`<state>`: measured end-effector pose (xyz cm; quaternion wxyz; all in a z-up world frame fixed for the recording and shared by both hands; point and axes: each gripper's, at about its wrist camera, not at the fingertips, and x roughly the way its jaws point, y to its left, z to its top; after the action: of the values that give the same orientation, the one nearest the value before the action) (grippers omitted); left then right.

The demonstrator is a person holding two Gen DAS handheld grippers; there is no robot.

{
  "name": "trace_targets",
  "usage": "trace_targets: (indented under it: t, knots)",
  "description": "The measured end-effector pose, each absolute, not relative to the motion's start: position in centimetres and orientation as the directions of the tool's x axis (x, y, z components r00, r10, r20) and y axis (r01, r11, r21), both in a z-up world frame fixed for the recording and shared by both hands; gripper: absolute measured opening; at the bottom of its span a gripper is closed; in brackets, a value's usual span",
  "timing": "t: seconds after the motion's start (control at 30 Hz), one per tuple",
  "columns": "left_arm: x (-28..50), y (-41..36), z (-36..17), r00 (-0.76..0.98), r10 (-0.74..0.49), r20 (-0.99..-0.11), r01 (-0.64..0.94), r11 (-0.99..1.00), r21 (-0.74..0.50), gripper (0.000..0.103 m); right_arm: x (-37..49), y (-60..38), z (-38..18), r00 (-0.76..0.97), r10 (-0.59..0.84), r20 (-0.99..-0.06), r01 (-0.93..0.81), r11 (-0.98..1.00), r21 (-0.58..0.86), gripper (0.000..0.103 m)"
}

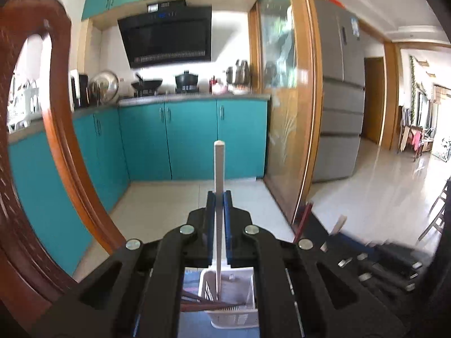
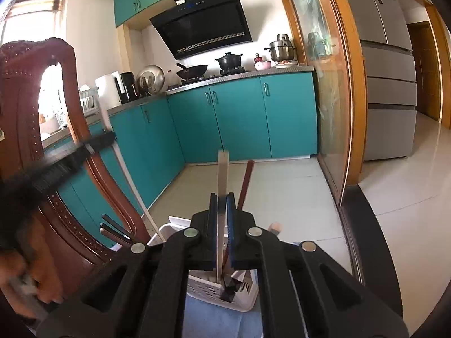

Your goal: Organize utensils

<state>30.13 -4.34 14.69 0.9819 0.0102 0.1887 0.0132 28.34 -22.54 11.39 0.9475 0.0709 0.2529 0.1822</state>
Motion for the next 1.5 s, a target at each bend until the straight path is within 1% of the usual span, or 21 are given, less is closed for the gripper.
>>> trace_targets:
  t: [0.03, 0.07, 0.13, 0.17, 0.23, 0.27, 0.3, 0.33, 0.4, 0.43, 0.53, 0.6, 0.63, 0.7, 0.83, 0.9, 0.93, 1.0, 1.07, 1.23, 1.5]
  knots:
    - [30.4, -4.3, 14.1, 0.922, 0.029, -0.386, -0.023, 1.0, 0.02, 0.007, 28.2, -22.6, 11.5, 0.808, 0.381, -0.449, -0.308, 0.924, 0.228, 0.015]
    - [30.6, -4.3, 13.7, 0.917, 0.03, -0.397, -0.025, 1.0, 0.016, 0.007, 28.1, -22.7, 11.6, 0.81, 0.383, -0.445, -0.309, 0.923, 0.232, 0.018]
    - [30.7, -4.3, 13.1, 0.91, 0.03, -0.414, -0.027, 1.0, 0.012, 0.007, 27.6, -23.1, 12.2, 0.819, 0.384, -0.425, -0.306, 0.921, 0.242, 0.03]
    - [30.6, -4.1, 13.0, 0.909, 0.03, -0.415, -0.029, 1.0, 0.009, 0.007, 27.3, -23.4, 12.5, 0.826, 0.383, -0.413, -0.304, 0.92, 0.246, 0.033]
    - [30.2, -3.9, 12.9, 0.913, 0.025, -0.406, -0.027, 1.0, 0.0, 0.014, 26.7, -23.9, 13.1, 0.838, 0.387, -0.386, -0.304, 0.917, 0.26, 0.042]
    - [30.0, -3.8, 13.1, 0.917, 0.024, -0.398, -0.027, 1.0, -0.001, 0.029, 26.4, -24.2, 13.4, 0.842, 0.389, -0.373, -0.304, 0.914, 0.267, 0.044]
    - [29.3, -3.6, 13.3, 0.926, 0.032, -0.377, -0.036, 0.999, -0.002, 0.046, 26.1, -24.4, 13.8, 0.847, 0.392, -0.359, -0.306, 0.912, 0.274, 0.048]
    - [28.7, -3.5, 13.5, 0.932, 0.037, -0.36, -0.041, 0.999, -0.005, 0.05, 25.8, -24.6, 14.0, 0.85, 0.394, -0.35, -0.307, 0.91, 0.278, 0.054]
    - [27.1, -3.2, 14.0, 0.944, 0.042, -0.328, -0.047, 0.999, -0.006, 0.06, 25.0, -24.9, 14.7, 0.859, 0.399, -0.321, -0.314, 0.906, 0.285, 0.062]
    - [26.2, -3.0, 14.3, 0.947, 0.049, -0.316, -0.052, 0.999, -0.003, 0.062, 24.6, -24.9, 15.0, 0.863, 0.4, -0.308, -0.317, 0.905, 0.285, 0.064]
    - [23.1, -2.6, 14.1, 0.954, 0.074, -0.289, -0.072, 0.997, 0.019, 0.075, 23.4, -25.2, 16.0, 0.879, 0.391, -0.273, -0.323, 0.909, 0.264, 0.072]
    - [21.2, -2.5, 13.7, 0.956, 0.088, -0.28, -0.081, 0.996, 0.037, 0.085, 21.9, -25.4, 16.6, 0.896, 0.373, -0.24, -0.317, 0.917, 0.241, 0.085]
    - [19.8, -2.5, 13.1, 0.956, 0.107, -0.274, -0.097, 0.994, 0.05, 0.087, 21.2, -25.5, 16.7, 0.902, 0.366, -0.229, -0.315, 0.921, 0.231, 0.092]
    - [17.5, -2.6, 11.9, 0.952, 0.13, -0.276, -0.115, 0.991, 0.071, 0.095, 18.9, -25.5, 16.4, 0.911, 0.35, -0.219, -0.313, 0.931, 0.187, 0.1]
    - [13.3, -2.7, 8.7, 0.933, 0.153, -0.325, -0.124, 0.986, 0.11, 0.099, 13.8, -25.7, 12.4, 0.924, 0.272, -0.268, -0.259, 0.962, 0.082, 0.1]
    - [12.0, -2.5, 7.8, 0.921, 0.149, -0.359, -0.117, 0.987, 0.11, 0.099, 11.5, -25.8, 9.7, 0.913, 0.208, -0.35, -0.208, 0.977, 0.038, 0.1]
    - [11.3, -2.5, 7.4, 0.913, 0.147, -0.381, -0.114, 0.988, 0.109, 0.099, 10.8, -25.9, 8.9, 0.907, 0.19, -0.376, -0.192, 0.981, 0.032, 0.1]
    - [9.4, -2.5, 7.4, 0.913, 0.148, -0.38, -0.113, 0.987, 0.113, 0.099, 8.6, -26.2, 7.8, 0.902, 0.163, -0.399, -0.163, 0.986, 0.033, 0.1]
    - [7.2, -2.6, 7.6, 0.92, 0.151, -0.363, -0.119, 0.987, 0.112, 0.099, 7.0, -26.3, 8.0, 0.905, 0.148, -0.399, -0.154, 0.988, 0.019, 0.1]
    - [2.2, -2.5, 8.3, 0.935, 0.108, -0.337, -0.097, 0.994, 0.05, 0.099, 3.2, -26.0, 9.9, 0.923, 0.11, -0.368, -0.127, 0.992, -0.023, 0.1]
    - [-2.7, -3.1, 9.4, 0.943, 0.103, -0.317, -0.092, 0.995, 0.05, 0.099, -2.4, -25.6, 11.9, 0.942, 0.123, -0.313, -0.147, 0.988, -0.054, 0.1]
